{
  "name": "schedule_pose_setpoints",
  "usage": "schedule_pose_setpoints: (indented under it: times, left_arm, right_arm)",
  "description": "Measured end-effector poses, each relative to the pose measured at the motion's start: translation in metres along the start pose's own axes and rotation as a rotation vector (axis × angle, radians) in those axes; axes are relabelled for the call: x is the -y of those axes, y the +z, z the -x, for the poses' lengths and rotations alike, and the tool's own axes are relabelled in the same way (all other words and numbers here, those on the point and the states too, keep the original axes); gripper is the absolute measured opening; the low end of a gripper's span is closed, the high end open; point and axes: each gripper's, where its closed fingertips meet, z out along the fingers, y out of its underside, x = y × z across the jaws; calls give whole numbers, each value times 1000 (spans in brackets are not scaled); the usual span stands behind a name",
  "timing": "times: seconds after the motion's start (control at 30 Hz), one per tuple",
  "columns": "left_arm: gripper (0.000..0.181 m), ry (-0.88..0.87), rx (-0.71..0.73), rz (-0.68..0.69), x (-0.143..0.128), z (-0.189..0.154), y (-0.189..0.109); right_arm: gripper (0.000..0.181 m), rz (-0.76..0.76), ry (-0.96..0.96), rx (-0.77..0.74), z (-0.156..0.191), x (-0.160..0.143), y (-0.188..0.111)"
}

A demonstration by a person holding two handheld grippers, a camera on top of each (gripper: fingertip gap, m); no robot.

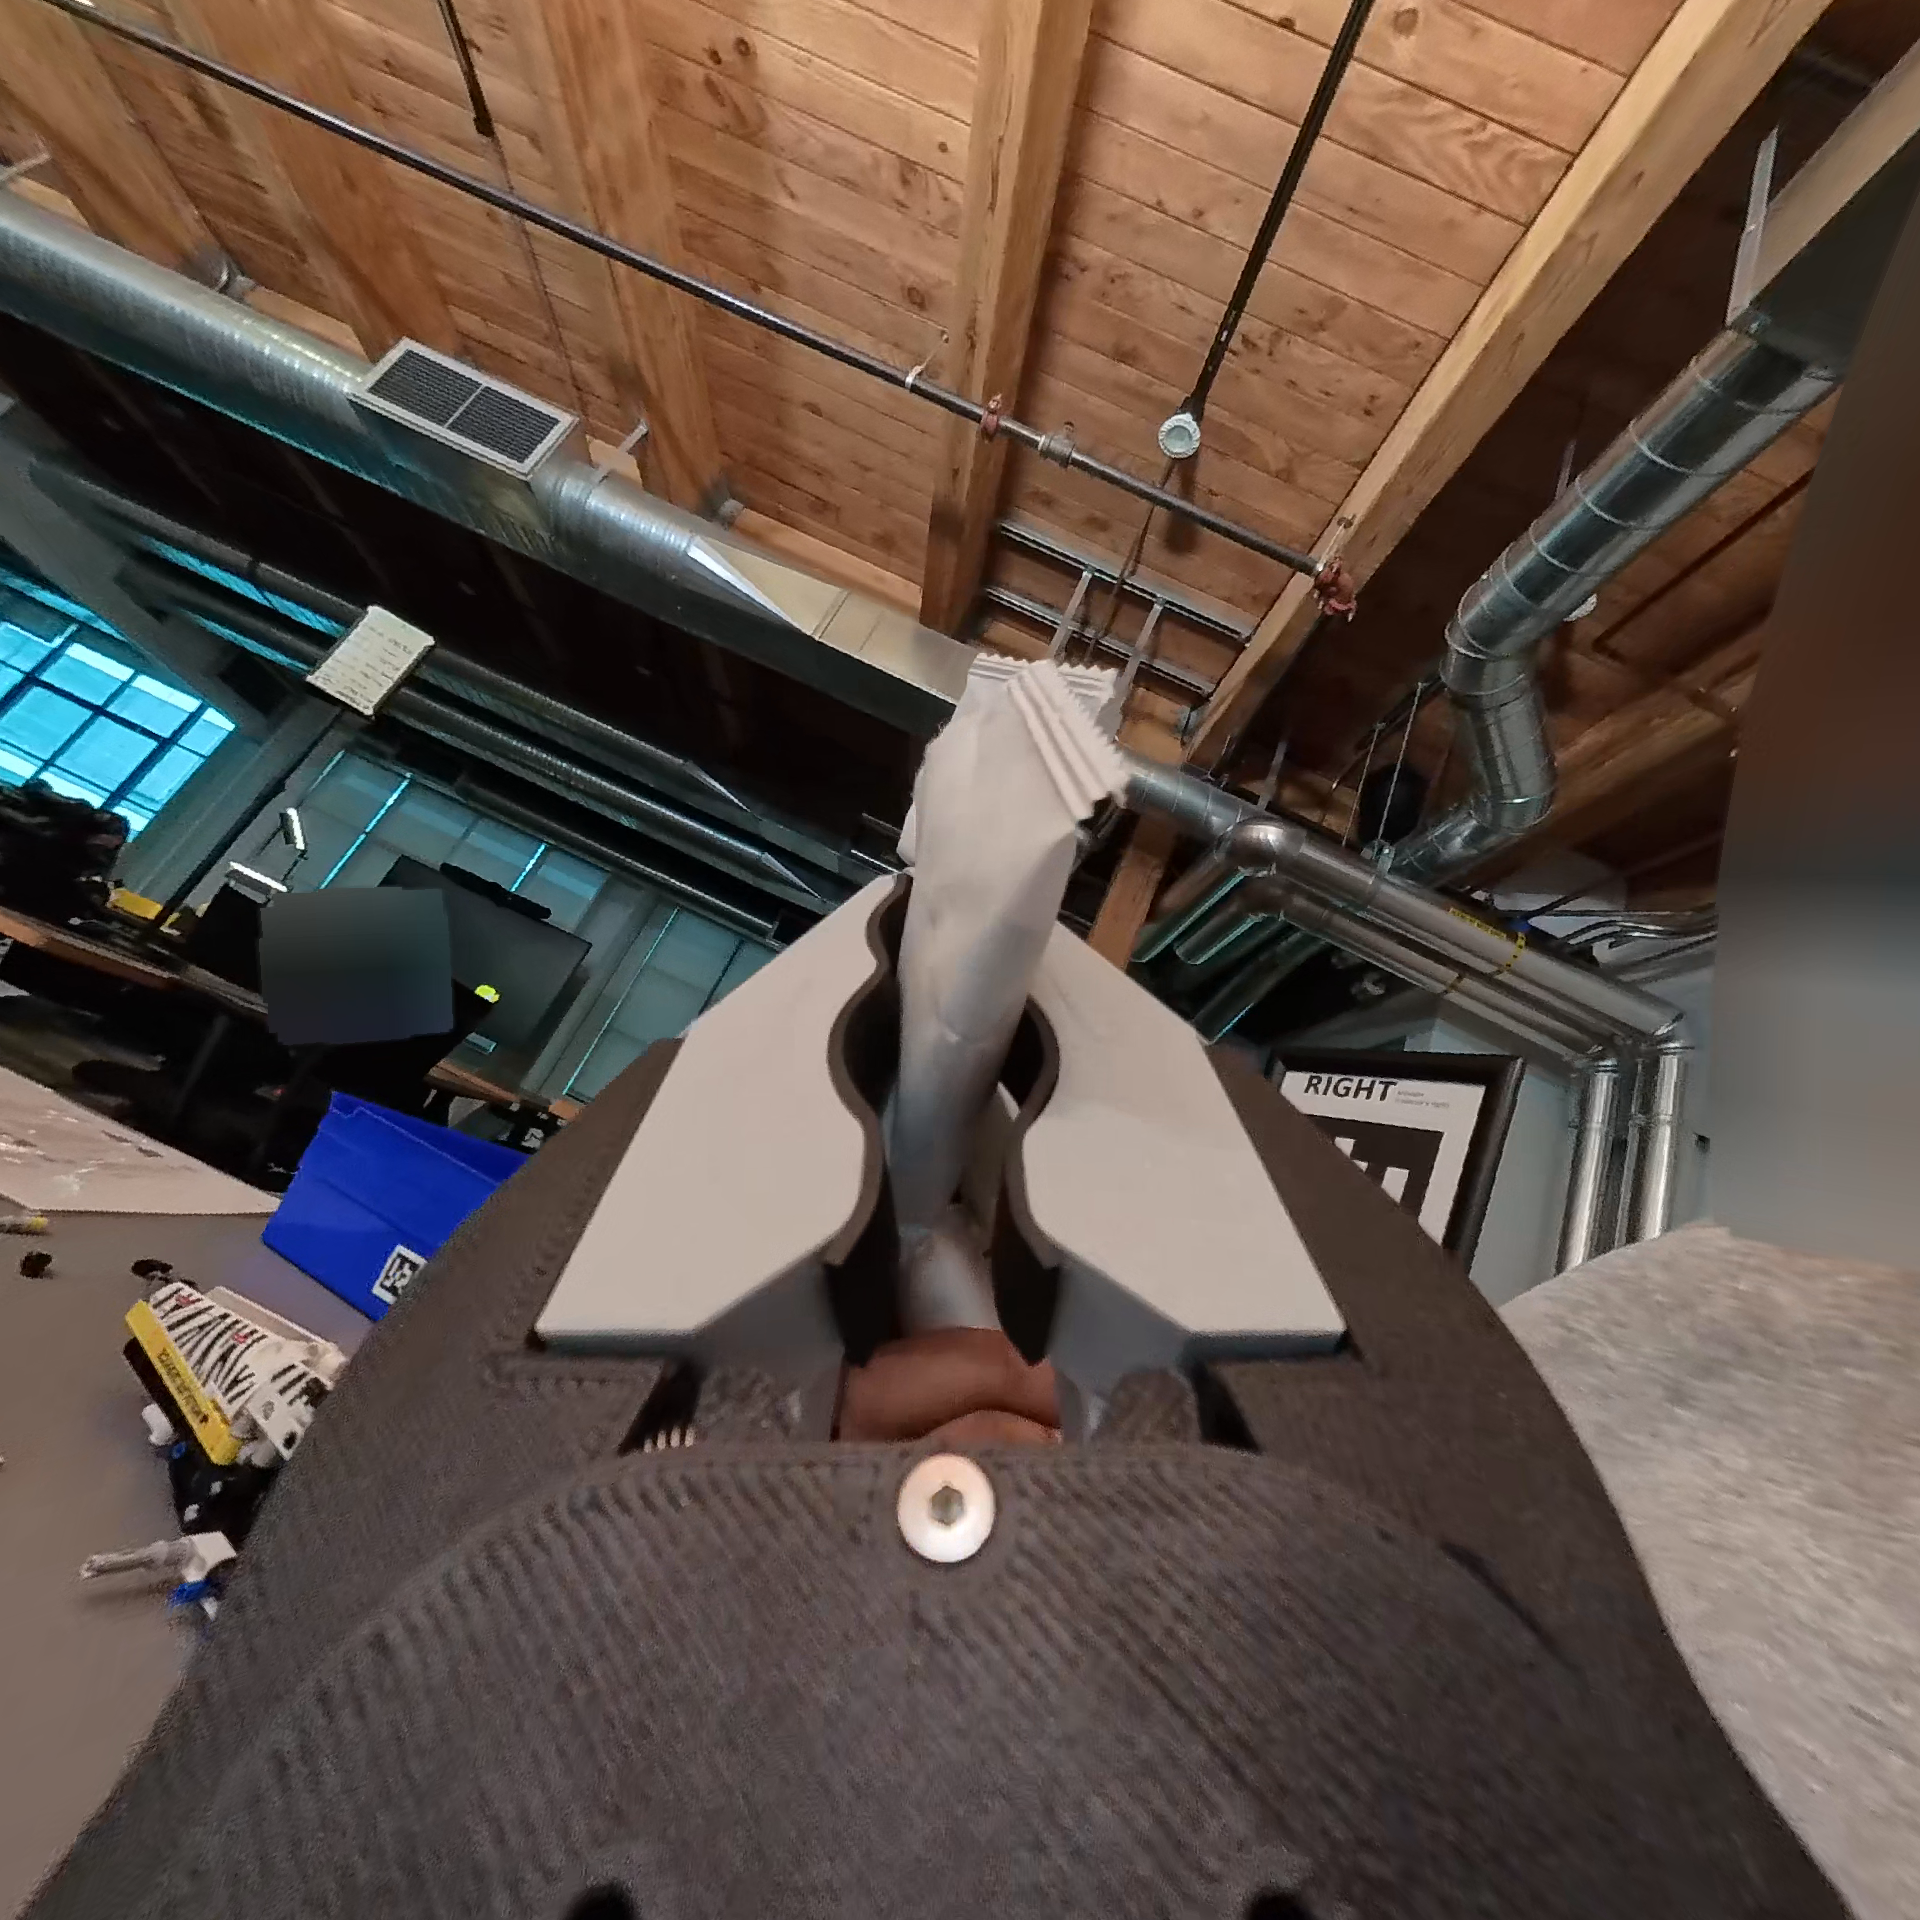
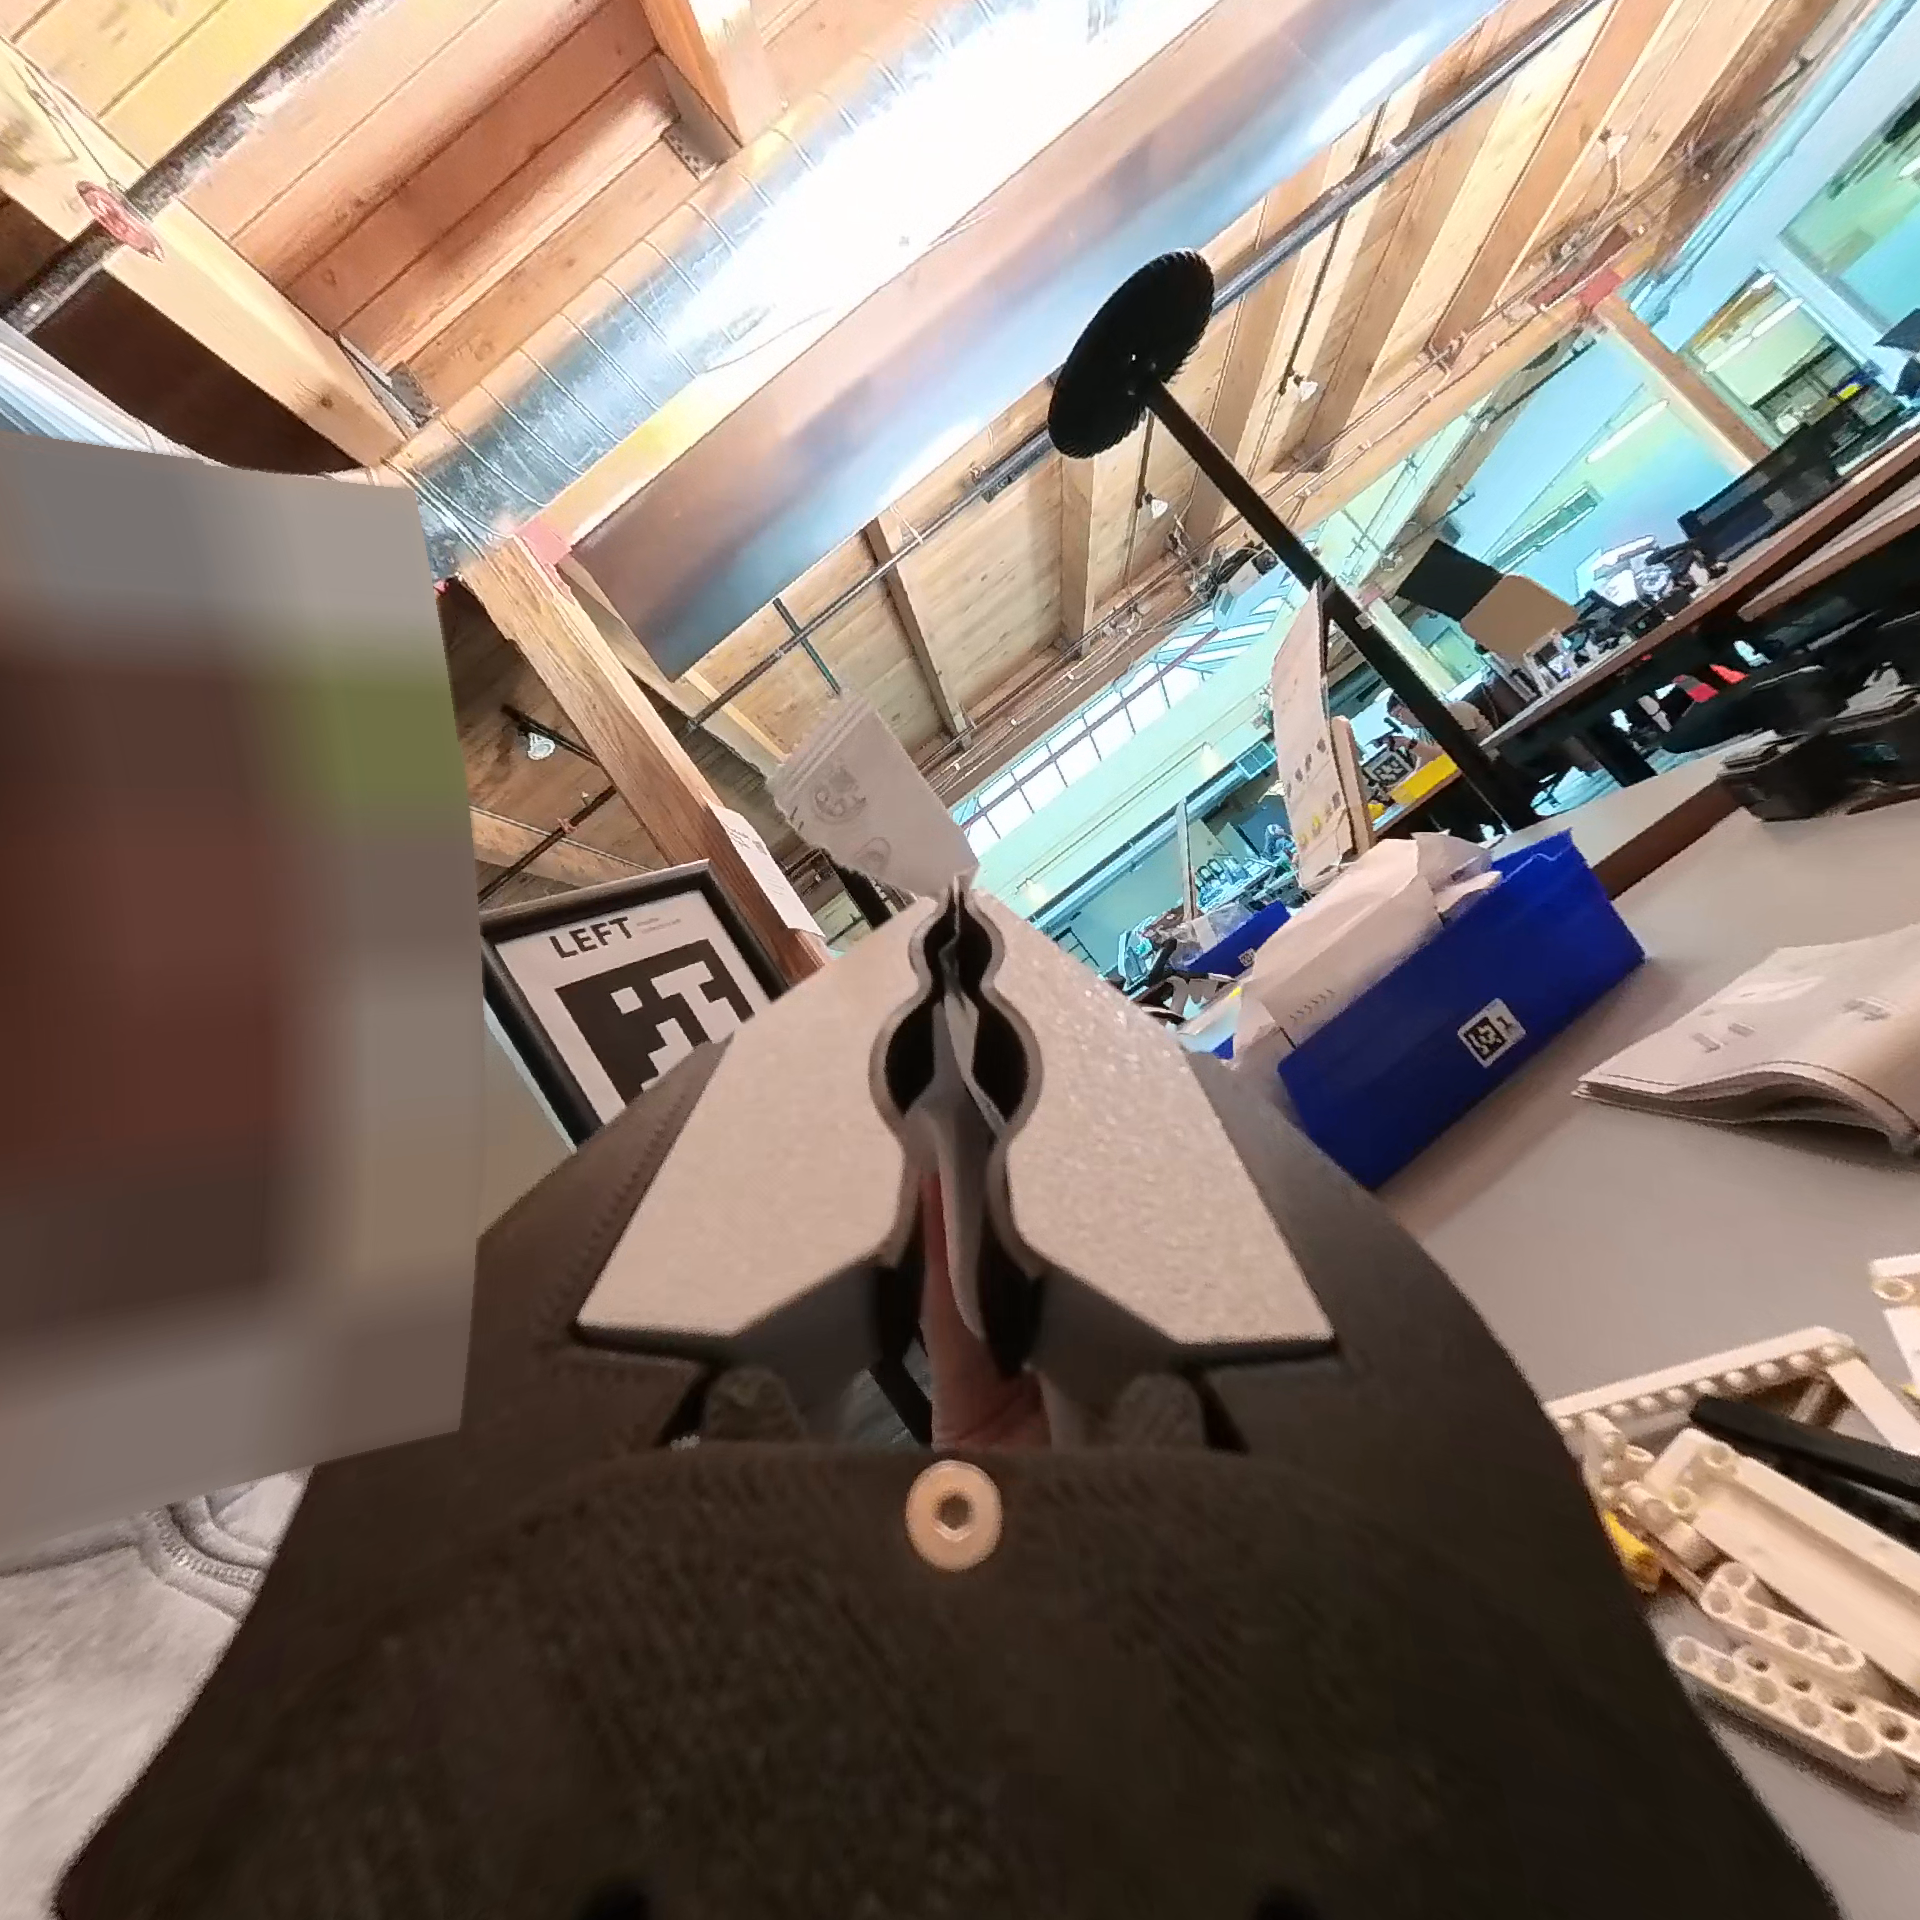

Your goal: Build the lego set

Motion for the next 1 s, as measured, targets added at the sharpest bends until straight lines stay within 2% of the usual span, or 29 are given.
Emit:
schedule_pose_setpoints:
  times: [0.17,0.27,0.33,0.4,0.57,0.63,0.77,0.9,1.0]
  left_arm:
    - [11,3,-8,12,4,3,-2]
    - [23,-32,8,-15,8,11,-6]
    - [27,-58,39,-33,8,21,-10]
    - [24,-81,41,-41,7,27,-12]
    - [17,-84,18,-38,9,29,-15]
    - [7,-64,2,-34,12,26,-16]
    - [3,-66,-39,43,11,23,-15]
    - [2,-102,-72,139,6,21,-12]
    - [3,-145,-94,246,-5,20,-11]
  right_arm:
    - [0,5,32,1,-1,0,0]
    - [0,-83,7,-7,0,15,-8]
    - [0,-121,-21,-46,-4,24,-14]
    - [0,-132,-46,-115,-12,27,-18]
    - [0,14,-91,-179,-21,5,-14]
    - [3,53,-108,-172,-20,1,-12]
    - [42,145,-58,-98,-11,-5,-9]
    - [38,208,-64,-112,-11,-6,-12]
    - [22,254,-87,-117,-9,-7,-15]
